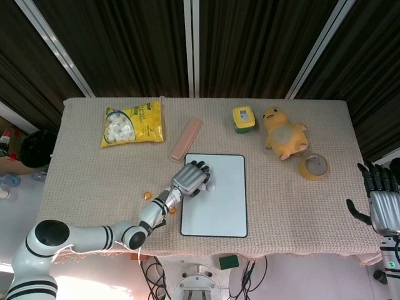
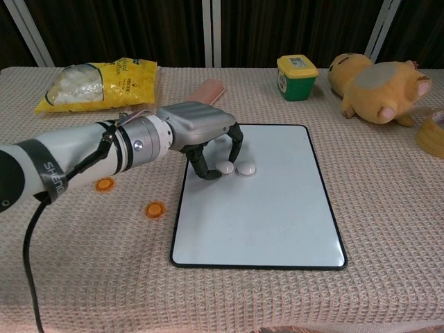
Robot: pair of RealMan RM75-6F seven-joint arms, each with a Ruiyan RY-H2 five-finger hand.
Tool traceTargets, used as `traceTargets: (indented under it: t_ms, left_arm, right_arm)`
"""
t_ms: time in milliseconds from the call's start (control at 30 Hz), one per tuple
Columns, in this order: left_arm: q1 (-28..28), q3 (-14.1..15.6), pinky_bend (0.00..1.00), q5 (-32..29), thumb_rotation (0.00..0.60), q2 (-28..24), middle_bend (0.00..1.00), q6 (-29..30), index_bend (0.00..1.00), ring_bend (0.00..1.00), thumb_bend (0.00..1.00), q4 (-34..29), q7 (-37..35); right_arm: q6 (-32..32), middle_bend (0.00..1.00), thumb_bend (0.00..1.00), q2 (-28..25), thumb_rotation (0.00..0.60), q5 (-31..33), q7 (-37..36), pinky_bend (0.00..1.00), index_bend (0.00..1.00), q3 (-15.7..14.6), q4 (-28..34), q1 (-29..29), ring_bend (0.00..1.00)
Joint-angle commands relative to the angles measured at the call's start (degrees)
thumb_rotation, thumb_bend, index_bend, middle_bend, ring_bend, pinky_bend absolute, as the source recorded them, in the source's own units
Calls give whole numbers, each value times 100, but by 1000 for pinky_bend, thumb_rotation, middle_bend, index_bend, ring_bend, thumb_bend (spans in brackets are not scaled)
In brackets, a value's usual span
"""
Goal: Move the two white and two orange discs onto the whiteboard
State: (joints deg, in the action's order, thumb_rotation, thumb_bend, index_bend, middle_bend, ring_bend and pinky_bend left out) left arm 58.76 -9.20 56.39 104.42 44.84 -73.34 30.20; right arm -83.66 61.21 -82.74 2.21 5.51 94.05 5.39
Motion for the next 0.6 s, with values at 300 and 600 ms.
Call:
traceTargets:
  t_ms: [300,600]
  left_arm:
    - [-86,97,242,-30,599,-325,241,200,308,131,287,-495,165]
    - [-708,461,242,-13,598,-1456,235,1290,312,131,287,-2097,671]
  right_arm:
    - [14,0,317,38,598,14,-12,0,0,24,-33,23,0]
    - [75,0,317,68,596,-39,-25,0,0,26,-61,86,0]
